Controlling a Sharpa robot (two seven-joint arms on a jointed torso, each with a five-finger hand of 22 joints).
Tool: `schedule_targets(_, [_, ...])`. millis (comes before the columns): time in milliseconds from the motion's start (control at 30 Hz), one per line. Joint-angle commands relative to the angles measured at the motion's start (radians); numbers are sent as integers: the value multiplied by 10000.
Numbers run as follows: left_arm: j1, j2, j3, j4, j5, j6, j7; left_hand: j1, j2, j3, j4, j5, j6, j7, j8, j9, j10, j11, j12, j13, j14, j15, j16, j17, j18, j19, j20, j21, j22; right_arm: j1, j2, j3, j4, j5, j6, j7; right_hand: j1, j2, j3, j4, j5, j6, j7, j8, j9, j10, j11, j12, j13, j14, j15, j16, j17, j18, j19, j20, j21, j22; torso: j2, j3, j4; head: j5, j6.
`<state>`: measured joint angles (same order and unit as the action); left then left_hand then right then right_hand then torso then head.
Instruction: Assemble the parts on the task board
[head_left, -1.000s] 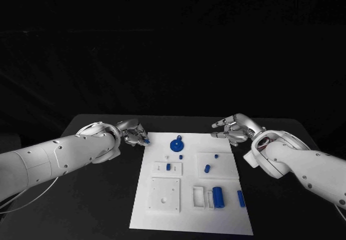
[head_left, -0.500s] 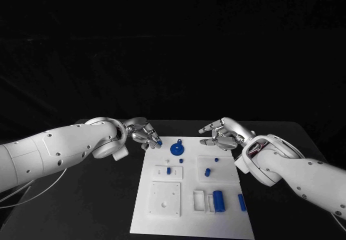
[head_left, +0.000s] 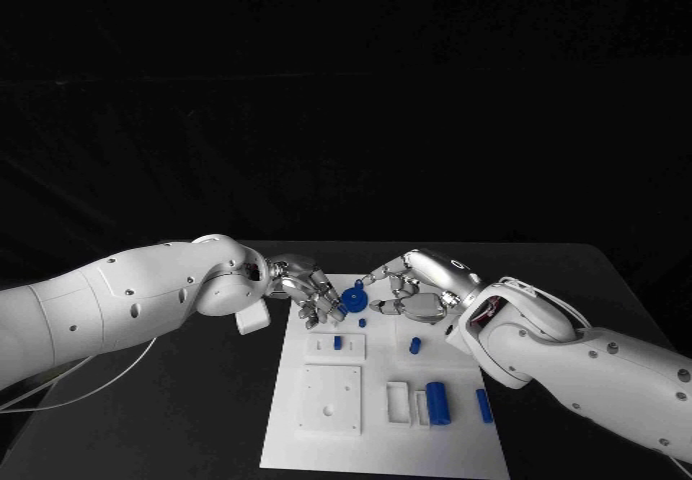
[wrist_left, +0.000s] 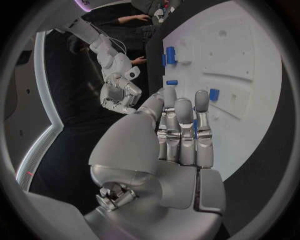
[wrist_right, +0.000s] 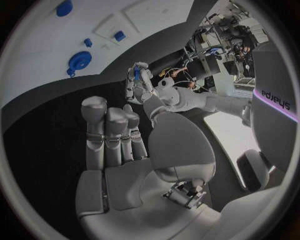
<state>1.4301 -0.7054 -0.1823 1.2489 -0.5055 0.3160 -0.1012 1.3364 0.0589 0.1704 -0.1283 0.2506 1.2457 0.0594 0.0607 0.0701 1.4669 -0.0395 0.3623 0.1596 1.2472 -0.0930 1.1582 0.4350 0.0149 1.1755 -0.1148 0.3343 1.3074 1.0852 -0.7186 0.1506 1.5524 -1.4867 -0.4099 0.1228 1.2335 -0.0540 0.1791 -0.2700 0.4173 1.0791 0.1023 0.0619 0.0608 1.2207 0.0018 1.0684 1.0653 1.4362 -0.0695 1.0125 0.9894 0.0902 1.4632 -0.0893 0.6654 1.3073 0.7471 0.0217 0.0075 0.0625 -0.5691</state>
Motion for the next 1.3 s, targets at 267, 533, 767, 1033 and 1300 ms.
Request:
schedule_targets(267, [34, 117, -3, 10, 1101, 1248, -428, -485, 88, 110, -114, 240, 229, -379, 65, 2820, 97, -114, 340, 168, -92, -44, 325, -113, -149, -148, -11, 220, 216, 131, 228, -524, 332, -1865, 191, 460, 256, -93, -208, -82, -152, 68, -77, -3, 14, 23, -92, -88, -63, 0, -45, -126, -73, -151, 217, -49, -33, 765, 2, -30, 18, 40, -97])
schedule_targets(533, [34, 128, -4, 3, 1175, 1609, -473, -682, 72, 229, -163, 363, 221, -417, 53, 3297, 69, -128, 432, 204, -107, -57, 417, -161, -149, -150, -16, 235, 213, 198, 344, -752, 349, -2221, 366, 494, 408, -62, -591, -96, -294, 11, -131, -3, 13, 20, -124, -134, -80, -16, -65, -161, -118, -183, 203, -69, -93, 756, 4, -38, 27, 78, -146])
schedule_targets(767, [35, 125, -5, 13, 1179, 1933, -572, -696, 53, 261, -200, 424, 218, -418, 51, 3406, 71, -133, 452, 208, -106, -60, 448, -177, -149, -154, -19, 247, 216, 215, 366, -792, 358, -2330, 166, 449, 513, -81, -677, -101, -420, -88, -137, -3, 13, 39, -147, -143, -79, -5, -85, -151, -114, -195, 218, -93, -89, 759, 2, -37, 17, 104, -174])
schedule_targets(1033, [35, 119, -7, 25, 1035, 2279, -631, -720, -23, 326, -299, 677, 251, -417, 47, 3478, 78, -137, 454, 200, -114, -68, 495, -184, -149, -173, -32, 295, 221, 220, 357, -802, 368, -2338, 37, 414, 565, -68, -600, -92, -592, -102, -135, -3, 13, 71, -150, -134, -62, 12, -100, -143, -104, -194, 241, -110, -85, 758, 4, -34, 22, 82, -197])
schedule_targets(1300, [35, 91, -7, 49, 1013, 2366, -590, -739, -26, 345, -309, 651, 245, -418, 44, 3489, 68, -127, 440, 189, -138, -62, 478, -200, -149, -196, -27, 302, 217, 220, 392, -805, 335, -2272, 127, 421, 536, 23, -292, -65, -1203, 441, -144, 3, 26, 82, -112, -83, -3, 22, -75, -126, -76, -191, 249, -90, -65, 768, 6, -30, 12, 67, -218])
